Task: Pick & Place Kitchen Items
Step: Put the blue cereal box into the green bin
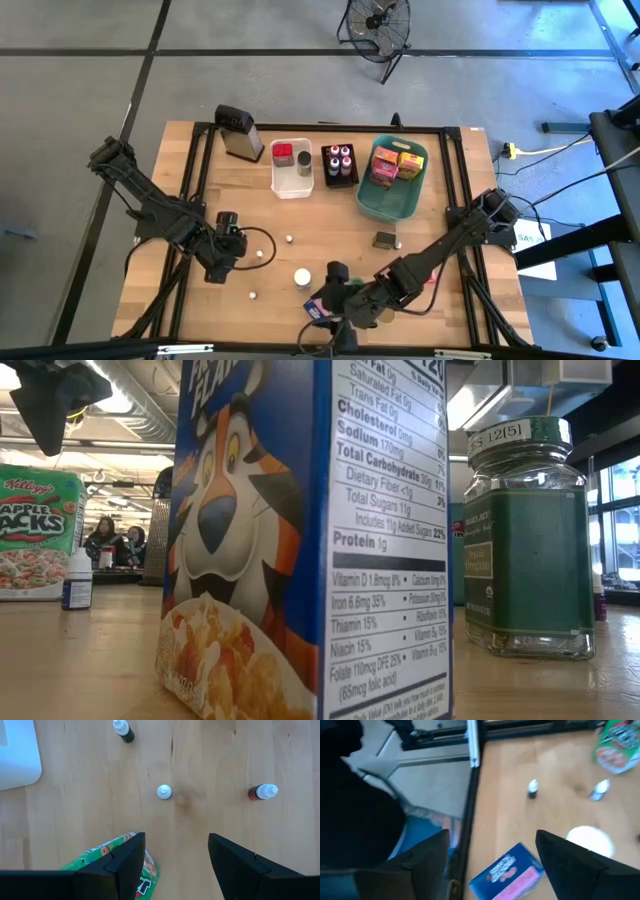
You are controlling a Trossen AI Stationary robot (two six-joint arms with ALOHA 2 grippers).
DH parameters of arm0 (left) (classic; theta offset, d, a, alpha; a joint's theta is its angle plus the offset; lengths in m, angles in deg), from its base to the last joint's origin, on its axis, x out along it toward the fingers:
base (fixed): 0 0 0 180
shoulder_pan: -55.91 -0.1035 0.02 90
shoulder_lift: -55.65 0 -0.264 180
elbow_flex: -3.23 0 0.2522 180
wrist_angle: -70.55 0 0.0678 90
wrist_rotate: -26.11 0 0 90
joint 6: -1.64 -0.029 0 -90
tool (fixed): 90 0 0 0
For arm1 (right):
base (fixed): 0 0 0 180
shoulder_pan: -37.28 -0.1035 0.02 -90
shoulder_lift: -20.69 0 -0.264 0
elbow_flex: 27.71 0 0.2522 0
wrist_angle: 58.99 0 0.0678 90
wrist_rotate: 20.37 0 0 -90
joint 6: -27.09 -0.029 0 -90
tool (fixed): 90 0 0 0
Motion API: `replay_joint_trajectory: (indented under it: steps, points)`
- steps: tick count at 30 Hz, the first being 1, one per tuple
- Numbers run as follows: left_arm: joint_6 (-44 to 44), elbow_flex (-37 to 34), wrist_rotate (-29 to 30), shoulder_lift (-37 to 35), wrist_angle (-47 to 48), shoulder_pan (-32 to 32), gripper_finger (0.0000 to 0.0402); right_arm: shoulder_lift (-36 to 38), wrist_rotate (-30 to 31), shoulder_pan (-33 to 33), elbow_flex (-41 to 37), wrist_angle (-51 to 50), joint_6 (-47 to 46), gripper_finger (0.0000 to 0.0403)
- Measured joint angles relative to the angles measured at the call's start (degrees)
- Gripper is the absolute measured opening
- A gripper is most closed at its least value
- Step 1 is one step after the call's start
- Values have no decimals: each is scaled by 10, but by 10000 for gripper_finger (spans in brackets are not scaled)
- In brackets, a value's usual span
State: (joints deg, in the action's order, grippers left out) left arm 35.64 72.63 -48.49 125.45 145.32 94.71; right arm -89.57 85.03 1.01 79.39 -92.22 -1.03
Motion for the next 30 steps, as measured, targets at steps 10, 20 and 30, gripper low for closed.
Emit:
replay_joint_trajectory:
  steps: [10,20,30]
  points:
    - [17,0,0,0,0,1,212,-18,9,14,0,-11,-112,302]
    - [14,0,1,0,0,3,212,-37,37,3,1,-20,-139,302]
    - [12,0,10,0,0,3,212,-56,56,0,0,-41,-171,303]
